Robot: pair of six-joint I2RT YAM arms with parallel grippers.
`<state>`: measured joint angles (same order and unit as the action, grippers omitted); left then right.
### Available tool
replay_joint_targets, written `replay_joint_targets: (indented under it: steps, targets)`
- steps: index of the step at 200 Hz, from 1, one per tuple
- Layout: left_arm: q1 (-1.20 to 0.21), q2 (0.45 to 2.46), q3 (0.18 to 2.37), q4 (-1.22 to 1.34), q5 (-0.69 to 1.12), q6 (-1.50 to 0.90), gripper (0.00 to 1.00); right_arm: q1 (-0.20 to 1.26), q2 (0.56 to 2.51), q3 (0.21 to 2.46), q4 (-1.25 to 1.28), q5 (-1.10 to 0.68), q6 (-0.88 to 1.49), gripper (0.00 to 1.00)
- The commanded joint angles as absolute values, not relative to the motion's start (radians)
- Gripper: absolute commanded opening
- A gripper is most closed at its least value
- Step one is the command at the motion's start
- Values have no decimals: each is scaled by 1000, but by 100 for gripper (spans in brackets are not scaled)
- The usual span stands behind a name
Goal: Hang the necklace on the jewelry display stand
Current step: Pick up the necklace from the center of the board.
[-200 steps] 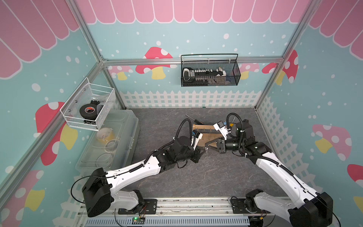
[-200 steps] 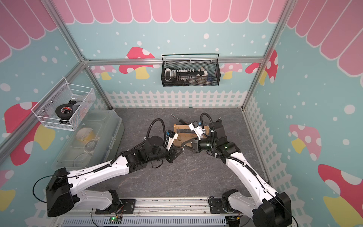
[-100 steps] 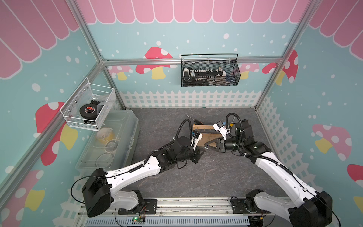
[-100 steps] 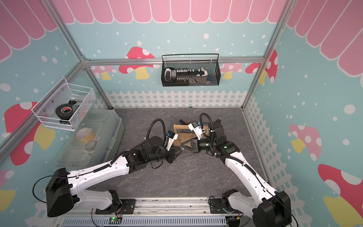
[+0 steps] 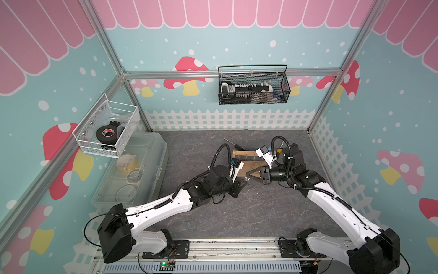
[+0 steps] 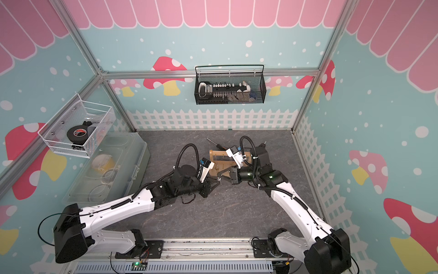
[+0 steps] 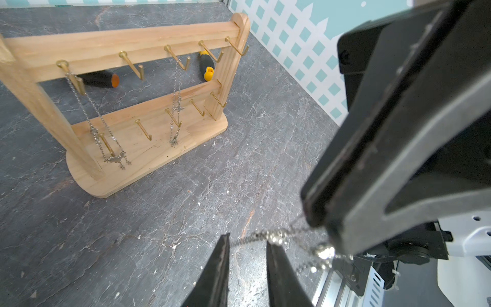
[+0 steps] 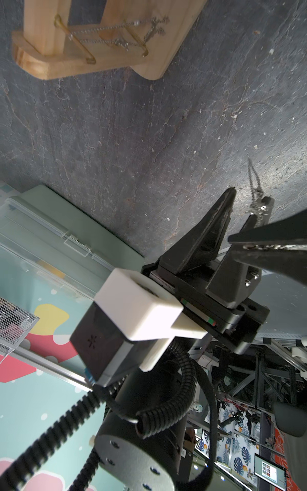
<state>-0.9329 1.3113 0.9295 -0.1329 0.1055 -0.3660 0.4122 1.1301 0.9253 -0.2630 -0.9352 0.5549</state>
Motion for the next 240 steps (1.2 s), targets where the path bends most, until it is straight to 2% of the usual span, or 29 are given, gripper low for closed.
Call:
replay_joint_targets:
  steps: [1,80,147,240]
  targets:
    - [-937,1329,936,-120,108,-346,25,422,1132,954,-236,-949,561,0]
    - [-937,1312,930,-134,96,-339,21,423,1127,961,-256,-943,548,0]
    - [-937,1314,929,-140,84,-337,12,423,1121,961,-254,-946,548,0]
    - [-937,1315,927,-128,65,-339,7,426,1120,951,-238,-951,563,0]
